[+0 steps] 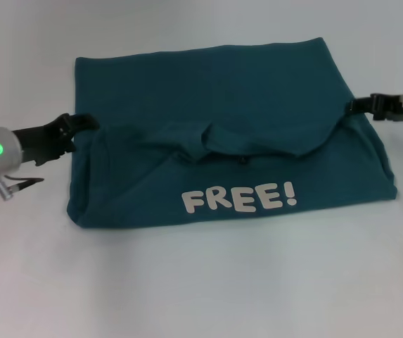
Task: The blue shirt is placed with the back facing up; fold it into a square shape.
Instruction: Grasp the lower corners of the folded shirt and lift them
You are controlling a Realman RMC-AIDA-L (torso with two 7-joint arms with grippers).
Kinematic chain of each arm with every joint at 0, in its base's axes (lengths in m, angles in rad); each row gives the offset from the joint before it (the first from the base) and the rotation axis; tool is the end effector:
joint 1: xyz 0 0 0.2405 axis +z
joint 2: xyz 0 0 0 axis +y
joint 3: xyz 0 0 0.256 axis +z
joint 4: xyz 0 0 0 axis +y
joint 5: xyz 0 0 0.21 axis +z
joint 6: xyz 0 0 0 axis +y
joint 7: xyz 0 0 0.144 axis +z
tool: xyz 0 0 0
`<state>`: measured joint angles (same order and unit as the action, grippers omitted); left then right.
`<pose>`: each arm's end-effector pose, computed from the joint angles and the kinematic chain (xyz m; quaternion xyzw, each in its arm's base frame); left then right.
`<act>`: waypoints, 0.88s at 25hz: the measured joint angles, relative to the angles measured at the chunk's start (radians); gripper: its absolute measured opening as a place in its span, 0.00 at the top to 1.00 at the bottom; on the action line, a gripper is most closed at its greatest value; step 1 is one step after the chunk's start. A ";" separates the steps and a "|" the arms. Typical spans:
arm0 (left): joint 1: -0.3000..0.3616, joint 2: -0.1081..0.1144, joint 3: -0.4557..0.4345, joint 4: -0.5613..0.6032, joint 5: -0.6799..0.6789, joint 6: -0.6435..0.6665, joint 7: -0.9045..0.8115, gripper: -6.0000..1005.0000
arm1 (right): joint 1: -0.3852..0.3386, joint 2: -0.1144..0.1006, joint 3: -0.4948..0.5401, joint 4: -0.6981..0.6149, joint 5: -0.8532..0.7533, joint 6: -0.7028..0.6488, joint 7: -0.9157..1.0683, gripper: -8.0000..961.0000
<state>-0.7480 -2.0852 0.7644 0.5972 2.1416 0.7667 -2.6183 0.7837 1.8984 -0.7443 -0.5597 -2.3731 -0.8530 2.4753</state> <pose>-0.2583 0.4469 0.0041 -0.6307 -0.6683 -0.2626 0.2944 0.2921 0.4609 0.0800 -0.7180 0.5715 0.1270 0.3766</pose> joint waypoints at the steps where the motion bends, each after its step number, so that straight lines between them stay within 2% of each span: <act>1: 0.000 0.000 0.000 0.000 0.000 0.000 0.000 0.37 | -0.019 0.005 0.013 -0.032 0.016 -0.055 -0.003 0.37; 2: 0.021 -0.004 0.000 0.032 -0.014 0.028 0.001 0.32 | -0.041 0.011 0.026 -0.064 0.037 -0.120 -0.009 0.35; 3: 0.075 -0.008 -0.001 0.092 -0.064 0.103 0.007 0.27 | -0.068 0.017 0.037 -0.094 0.068 -0.187 -0.015 0.33; 9: 0.188 -0.004 -0.023 0.148 -0.167 0.302 0.075 0.21 | -0.222 0.029 0.075 -0.125 0.282 -0.451 -0.101 0.19; 14: 0.227 -0.004 -0.105 0.139 -0.161 0.454 0.156 0.17 | -0.321 0.031 0.142 -0.079 0.424 -0.623 -0.244 0.14; 17: 0.242 -0.004 -0.116 0.122 -0.134 0.463 0.157 0.17 | -0.347 0.028 0.181 -0.051 0.451 -0.690 -0.301 0.14; 22: 0.245 -0.002 -0.117 0.076 -0.118 0.437 0.201 0.17 | -0.357 0.025 0.179 -0.029 0.440 -0.706 -0.326 0.14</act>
<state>-0.5031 -2.0870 0.6478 0.6728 2.0234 1.2034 -2.4169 0.4269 1.9235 -0.5651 -0.5889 -1.9335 -1.5591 2.1490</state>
